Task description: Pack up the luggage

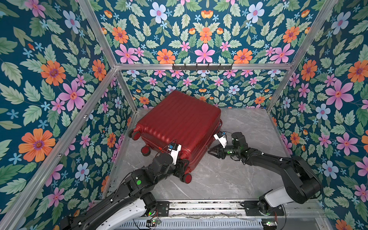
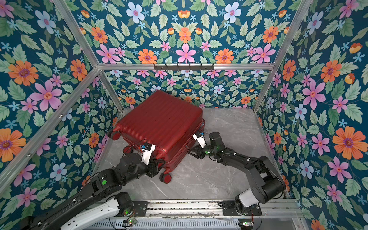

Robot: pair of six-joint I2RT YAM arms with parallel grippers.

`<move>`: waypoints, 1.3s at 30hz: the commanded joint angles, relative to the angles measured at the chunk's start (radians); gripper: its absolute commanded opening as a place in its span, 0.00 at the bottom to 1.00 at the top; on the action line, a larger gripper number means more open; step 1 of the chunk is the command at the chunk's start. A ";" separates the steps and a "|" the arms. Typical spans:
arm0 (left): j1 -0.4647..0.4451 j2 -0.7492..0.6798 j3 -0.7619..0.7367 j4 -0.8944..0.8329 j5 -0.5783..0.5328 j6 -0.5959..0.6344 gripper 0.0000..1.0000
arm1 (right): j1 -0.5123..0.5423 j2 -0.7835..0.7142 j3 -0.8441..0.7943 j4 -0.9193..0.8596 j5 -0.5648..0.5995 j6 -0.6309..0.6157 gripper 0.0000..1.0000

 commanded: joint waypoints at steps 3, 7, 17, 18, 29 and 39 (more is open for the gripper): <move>0.001 -0.001 0.017 0.042 -0.041 -0.026 0.00 | 0.001 0.064 0.044 0.073 -0.034 -0.001 0.41; 0.001 -0.002 0.019 0.029 -0.043 -0.029 0.00 | 0.001 0.093 0.064 0.101 -0.031 0.003 0.41; 0.001 0.003 0.022 0.022 -0.047 -0.040 0.00 | 0.001 0.122 0.074 0.196 -0.057 0.055 0.23; 0.001 0.005 0.022 0.023 -0.047 -0.040 0.00 | 0.002 0.122 0.070 0.212 -0.057 0.065 0.19; 0.002 0.013 0.025 0.027 -0.044 -0.042 0.00 | 0.024 0.108 0.040 0.287 -0.016 0.146 0.02; 0.001 0.013 0.027 0.027 -0.042 -0.042 0.00 | 0.032 0.119 0.060 0.285 0.078 0.245 0.14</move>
